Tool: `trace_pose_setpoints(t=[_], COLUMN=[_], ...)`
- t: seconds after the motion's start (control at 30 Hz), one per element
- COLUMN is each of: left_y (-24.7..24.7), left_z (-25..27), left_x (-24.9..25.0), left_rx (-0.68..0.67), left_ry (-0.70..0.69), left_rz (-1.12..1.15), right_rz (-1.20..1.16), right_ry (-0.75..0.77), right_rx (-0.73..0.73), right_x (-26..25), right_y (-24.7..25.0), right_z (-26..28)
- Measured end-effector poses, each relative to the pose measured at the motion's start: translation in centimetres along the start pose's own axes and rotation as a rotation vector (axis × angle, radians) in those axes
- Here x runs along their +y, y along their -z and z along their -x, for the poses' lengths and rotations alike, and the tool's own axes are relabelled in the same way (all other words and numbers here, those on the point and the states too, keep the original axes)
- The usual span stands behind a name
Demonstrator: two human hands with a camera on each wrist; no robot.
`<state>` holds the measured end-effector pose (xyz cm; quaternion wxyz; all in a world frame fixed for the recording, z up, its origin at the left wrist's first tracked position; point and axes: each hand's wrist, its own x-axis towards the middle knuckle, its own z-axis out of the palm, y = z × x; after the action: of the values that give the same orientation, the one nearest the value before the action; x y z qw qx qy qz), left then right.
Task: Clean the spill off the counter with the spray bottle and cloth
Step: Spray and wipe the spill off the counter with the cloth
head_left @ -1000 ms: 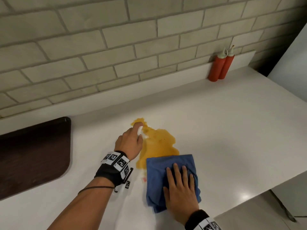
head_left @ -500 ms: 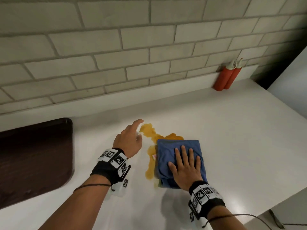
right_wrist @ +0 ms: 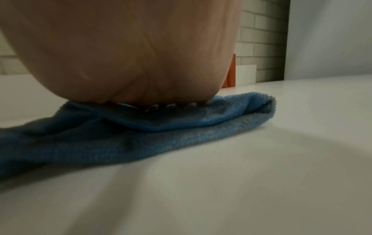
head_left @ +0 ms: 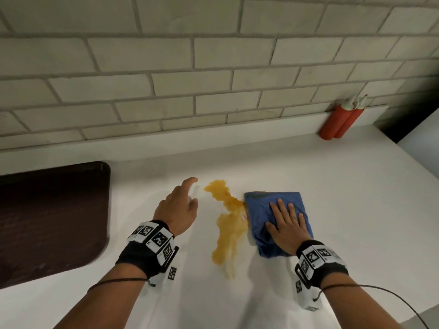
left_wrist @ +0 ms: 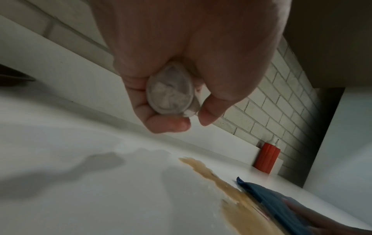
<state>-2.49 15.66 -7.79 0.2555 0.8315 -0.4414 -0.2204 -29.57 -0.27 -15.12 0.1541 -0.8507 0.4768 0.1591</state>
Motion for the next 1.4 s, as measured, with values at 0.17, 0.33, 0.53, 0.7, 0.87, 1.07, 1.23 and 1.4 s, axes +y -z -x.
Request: trace_pose_setpoints(t=[0.17,0.33,0.53,0.7,0.87,1.07,1.23,1.4], left_y=[-0.6,-1.3,-2.1,-2.0,-2.2,-1.3,-0.1,0.3], left_z=[-1.0,-1.9,-1.8,-0.5,0.6,1.0,0.9,1.3], left_x=[1.3,2.8,3.5,3.3,2.8,1.8,0.8,0.4], left_rx=[0.035,0.054,0.068,0.1,0.164,0.284,0.297,0.301], left_ry=[0.063,0.141,0.19,0.198,0.197,0.193,0.194,0.154], left_rz=[0.028,0.015,0.002,-0.02,-0.026,-0.064,-0.12,-0.111], right_rz=[0.053,0.064,0.134,0.238,0.158,0.159,0.224,0.177], right_ry=[-0.006,0.075,0.285,0.513,0.405,0.465,0.617,0.481], right_rx=[0.013,0.001,-0.016,-0.029,-0.023,-0.02,0.008,0.04], right_x=[-0.4,-3.7,-8.0,-5.7,-6.0,-11.7,-10.9,-8.0], right_y=[1.7,3.9,4.2,2.9,4.0,2.0,-0.2,1.3], right_z=[-4.3,-8.9,-10.3,-8.5,-10.5,-9.1,-4.9,-8.0])
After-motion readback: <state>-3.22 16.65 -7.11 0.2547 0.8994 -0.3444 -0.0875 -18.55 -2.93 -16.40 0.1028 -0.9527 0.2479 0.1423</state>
